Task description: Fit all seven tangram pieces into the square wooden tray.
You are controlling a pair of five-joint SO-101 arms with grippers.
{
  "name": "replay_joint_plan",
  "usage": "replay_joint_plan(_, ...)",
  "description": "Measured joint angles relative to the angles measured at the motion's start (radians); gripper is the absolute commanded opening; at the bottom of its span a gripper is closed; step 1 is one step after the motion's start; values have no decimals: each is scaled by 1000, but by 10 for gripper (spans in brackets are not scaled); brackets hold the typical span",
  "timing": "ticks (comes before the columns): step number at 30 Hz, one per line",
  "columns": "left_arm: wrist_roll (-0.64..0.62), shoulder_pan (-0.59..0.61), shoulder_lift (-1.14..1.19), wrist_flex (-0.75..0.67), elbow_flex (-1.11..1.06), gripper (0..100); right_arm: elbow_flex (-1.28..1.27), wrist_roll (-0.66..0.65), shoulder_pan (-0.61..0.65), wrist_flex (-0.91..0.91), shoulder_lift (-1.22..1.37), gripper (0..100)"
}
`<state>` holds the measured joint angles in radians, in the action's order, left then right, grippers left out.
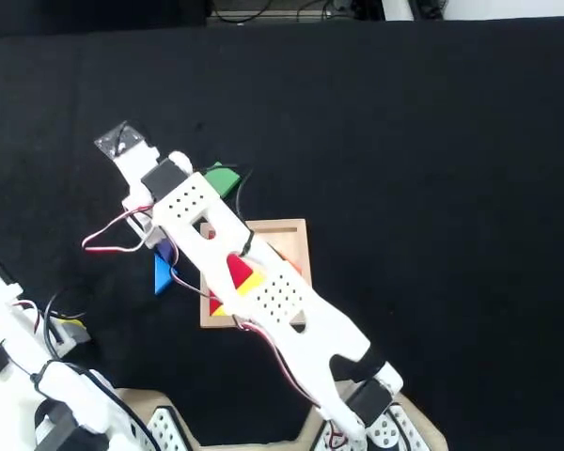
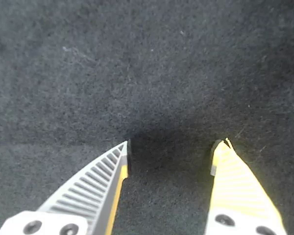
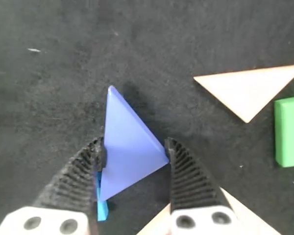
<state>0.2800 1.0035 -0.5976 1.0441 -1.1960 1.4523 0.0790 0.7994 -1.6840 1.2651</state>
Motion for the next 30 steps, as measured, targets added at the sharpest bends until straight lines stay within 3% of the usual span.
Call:
replay_joint_plan(15,0,0,0,0,0,277,126,-115,-74,-46,-11,11)
replay_joint_plan(24,0,0,0,0,0,277,-420,-143,-100,-46,-370,11)
replay_joint_plan(30,0,0,0,0,0,277,-747,-250,-213,-46,-623,11)
